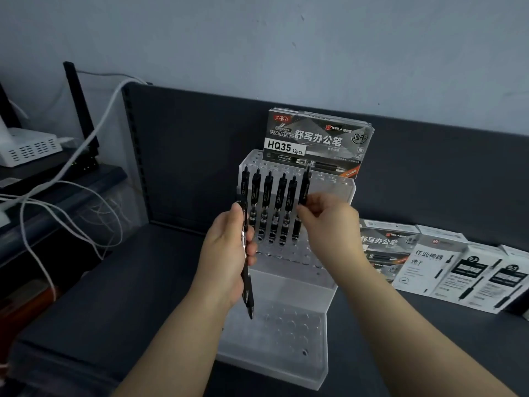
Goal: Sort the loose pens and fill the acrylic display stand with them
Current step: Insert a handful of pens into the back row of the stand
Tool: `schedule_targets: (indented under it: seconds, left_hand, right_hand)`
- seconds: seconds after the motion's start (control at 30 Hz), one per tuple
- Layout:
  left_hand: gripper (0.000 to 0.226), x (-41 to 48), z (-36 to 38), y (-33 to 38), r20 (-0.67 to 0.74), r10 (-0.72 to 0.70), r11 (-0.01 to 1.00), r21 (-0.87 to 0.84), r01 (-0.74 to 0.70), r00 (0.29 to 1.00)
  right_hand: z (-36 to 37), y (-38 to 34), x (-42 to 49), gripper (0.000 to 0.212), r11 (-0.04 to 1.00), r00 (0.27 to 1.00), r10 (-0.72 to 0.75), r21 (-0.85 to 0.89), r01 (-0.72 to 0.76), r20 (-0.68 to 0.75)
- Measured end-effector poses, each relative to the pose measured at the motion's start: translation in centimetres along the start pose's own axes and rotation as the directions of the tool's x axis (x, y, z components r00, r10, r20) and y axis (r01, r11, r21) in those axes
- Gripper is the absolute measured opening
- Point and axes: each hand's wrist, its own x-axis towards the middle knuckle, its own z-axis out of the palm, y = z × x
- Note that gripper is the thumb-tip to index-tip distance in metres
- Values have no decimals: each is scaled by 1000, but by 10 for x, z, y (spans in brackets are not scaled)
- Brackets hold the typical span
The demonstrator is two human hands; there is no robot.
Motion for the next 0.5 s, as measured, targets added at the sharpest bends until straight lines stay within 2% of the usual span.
schedule_targets:
  seconds: [0.17, 0.33, 0.5]
  left_hand:
    - [28, 4, 2, -1, 10, 14, 1000, -7, -14, 1000]
    - [26, 4, 5, -1, 22, 29, 999, -14, -28, 999]
    - [23, 2, 9, -3, 59, -14, 998, -62, 17, 998]
  right_hand:
    - [4, 8, -3, 19, 993, 999, 15, -119, -10, 39]
    - [5, 9, -3, 18, 989, 999, 4, -148, 3, 49]
    - [-7, -5, -23, 16, 996, 998, -63, 56, 63, 7]
